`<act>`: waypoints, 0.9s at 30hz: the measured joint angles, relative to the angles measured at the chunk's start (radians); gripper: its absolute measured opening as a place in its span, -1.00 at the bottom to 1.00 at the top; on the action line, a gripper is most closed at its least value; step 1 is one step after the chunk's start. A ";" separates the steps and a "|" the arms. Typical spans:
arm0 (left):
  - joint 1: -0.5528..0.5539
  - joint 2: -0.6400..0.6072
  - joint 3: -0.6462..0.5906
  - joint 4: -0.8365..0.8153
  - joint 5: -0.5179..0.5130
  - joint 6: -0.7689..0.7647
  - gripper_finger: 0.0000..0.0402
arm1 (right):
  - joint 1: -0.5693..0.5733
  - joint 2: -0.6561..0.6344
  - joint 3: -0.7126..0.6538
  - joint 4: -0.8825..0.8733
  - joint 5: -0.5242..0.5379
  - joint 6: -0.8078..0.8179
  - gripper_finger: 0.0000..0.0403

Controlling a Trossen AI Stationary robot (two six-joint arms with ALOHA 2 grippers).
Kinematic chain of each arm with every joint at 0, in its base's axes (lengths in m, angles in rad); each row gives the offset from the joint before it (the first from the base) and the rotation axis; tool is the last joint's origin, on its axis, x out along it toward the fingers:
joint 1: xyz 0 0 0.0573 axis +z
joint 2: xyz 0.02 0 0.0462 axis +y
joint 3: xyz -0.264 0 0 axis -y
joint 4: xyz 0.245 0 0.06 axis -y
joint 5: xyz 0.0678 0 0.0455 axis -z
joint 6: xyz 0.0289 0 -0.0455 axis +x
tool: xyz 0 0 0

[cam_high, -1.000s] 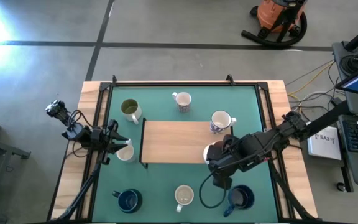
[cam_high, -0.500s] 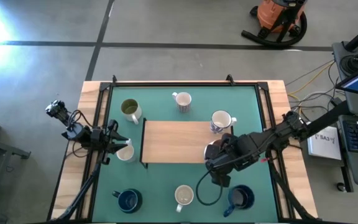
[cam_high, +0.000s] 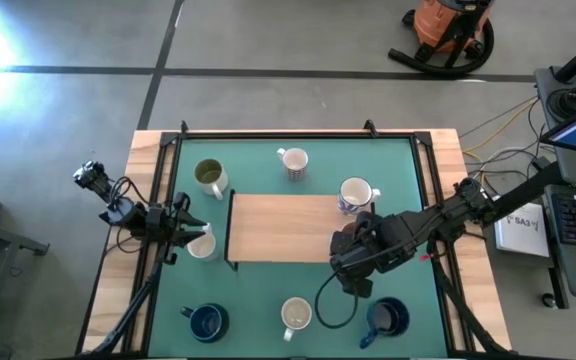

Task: Place coffee mugs
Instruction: Put the white green mug on the shelf

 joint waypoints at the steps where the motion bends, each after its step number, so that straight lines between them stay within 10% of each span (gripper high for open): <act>1: 0.000 0.000 0.000 0.000 0.000 0.000 -0.56 | 0.000 0.000 0.000 0.001 -0.003 -0.001 -0.54; 27: 0.000 0.000 0.000 0.000 0.000 0.000 -0.56 | 0.001 -0.005 -0.001 0.006 -0.040 -0.039 -0.83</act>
